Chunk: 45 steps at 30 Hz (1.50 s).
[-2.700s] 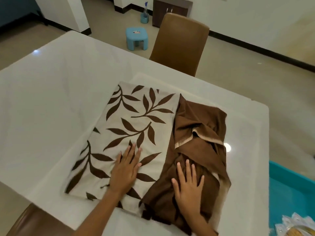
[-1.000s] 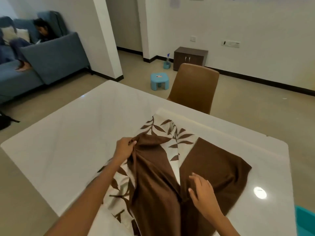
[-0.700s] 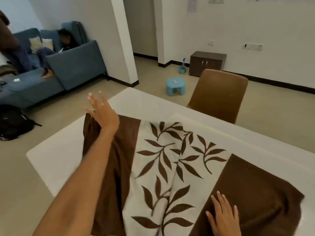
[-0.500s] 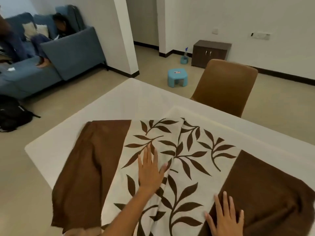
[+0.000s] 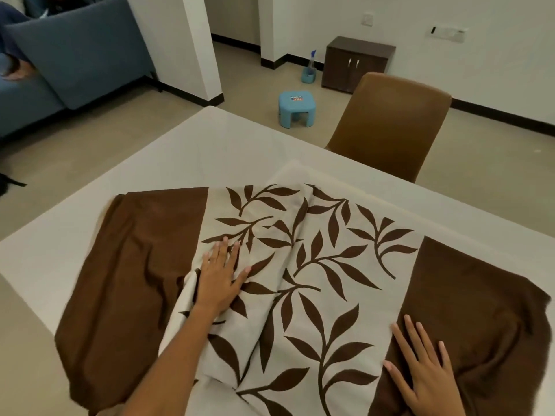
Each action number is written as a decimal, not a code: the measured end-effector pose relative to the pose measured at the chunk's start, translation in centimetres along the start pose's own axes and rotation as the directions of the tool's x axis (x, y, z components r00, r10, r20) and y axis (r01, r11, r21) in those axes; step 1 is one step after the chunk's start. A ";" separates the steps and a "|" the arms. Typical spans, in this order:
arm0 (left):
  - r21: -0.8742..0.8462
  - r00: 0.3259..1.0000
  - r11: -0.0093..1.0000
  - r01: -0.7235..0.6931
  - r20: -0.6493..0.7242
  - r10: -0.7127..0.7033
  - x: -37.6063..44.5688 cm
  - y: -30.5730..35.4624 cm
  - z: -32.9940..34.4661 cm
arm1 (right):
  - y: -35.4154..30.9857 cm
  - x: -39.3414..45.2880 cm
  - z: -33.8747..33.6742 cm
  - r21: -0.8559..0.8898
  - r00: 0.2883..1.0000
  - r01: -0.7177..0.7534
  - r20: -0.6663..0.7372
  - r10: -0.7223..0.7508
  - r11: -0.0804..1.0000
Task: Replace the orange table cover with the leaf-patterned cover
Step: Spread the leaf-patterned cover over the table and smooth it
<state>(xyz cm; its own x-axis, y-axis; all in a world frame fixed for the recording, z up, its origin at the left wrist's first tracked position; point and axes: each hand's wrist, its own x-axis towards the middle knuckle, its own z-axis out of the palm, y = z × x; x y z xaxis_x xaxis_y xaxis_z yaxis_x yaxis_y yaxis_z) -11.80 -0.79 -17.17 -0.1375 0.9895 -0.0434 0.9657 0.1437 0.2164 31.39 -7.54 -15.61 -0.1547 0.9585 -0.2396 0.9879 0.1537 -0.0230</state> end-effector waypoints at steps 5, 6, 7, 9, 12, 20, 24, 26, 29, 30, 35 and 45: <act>-0.005 0.996 0.996 -0.086 -0.036 0.085 1.5 -1.5 -0.9 | 1.1 0.1 -0.2 -0.014 1.000 -0.013 0.002 0.013 1.000; -0.009 0.994 0.998 -0.057 -0.090 0.056 1.6 -1.1 -1.1 | 0.3 0.3 -0.5 0.025 0.999 -0.032 -0.018 0.032 0.999; -0.023 0.988 1.000 -0.007 -0.156 0.003 1.9 -0.4 -1.4 | -0.9 0.7 -0.9 0.072 0.998 -0.041 -0.053 0.045 0.997; -0.076 0.965 0.989 0.125 -0.222 -0.139 3.2 1.4 -2.1 | -3.9 2.2 -1.7 0.166 0.993 0.002 -0.117 0.018 0.986; -0.165 0.933 0.927 0.337 -0.071 -0.352 6.2 3.6 -2.7 | -7.5 4.7 -1.5 0.213 0.991 0.055 -0.130 -0.027 0.975; -0.026 0.959 0.959 0.281 -0.036 -0.282 10.3 3.6 0.5 | -7.0 5.7 1.6 0.135 0.989 0.042 -0.143 -0.022 0.990; 0.002 0.996 0.997 0.075 -0.049 -0.074 14.7 0.8 0.2 | -6.6 6.5 1.9 0.056 0.989 0.059 -0.139 -0.051 0.997; 0.022 0.998 1.000 0.007 -0.067 -0.005 17.0 -0.4 0.3 | -6.5 7.2 2.2 0.031 0.984 0.050 -0.170 -0.044 0.998; 0.082 0.999 0.997 0.014 -0.053 -0.009 19.2 -0.6 0.4 | -6.6 7.6 2.3 0.040 0.983 0.040 -0.179 -0.032 0.998; 0.119 0.998 0.993 0.028 -0.061 -0.021 19.5 0.1 0.1 | -6.6 7.5 2.3 0.046 0.985 0.041 -0.170 -0.032 0.998; -0.049 0.941 0.999 0.016 -0.338 -0.032 13.0 9.4 -1.6 | -6.9 6.5 1.7 0.136 0.984 0.056 -0.174 -0.031 0.989; -0.199 0.998 0.978 0.053 -0.021 -0.058 -8.6 21.2 5.2 | -5.7 4.0 0.7 0.262 0.986 0.068 -0.162 -0.025 0.963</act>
<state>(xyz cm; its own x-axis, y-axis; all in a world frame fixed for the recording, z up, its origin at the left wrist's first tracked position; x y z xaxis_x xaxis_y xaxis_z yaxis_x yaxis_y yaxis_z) 11.02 -6.36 -17.25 -0.1983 0.9795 -0.0352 0.8937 0.1954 0.4039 25.13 -4.75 -17.17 -0.1800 0.9805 -0.0785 0.9443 0.1499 -0.2930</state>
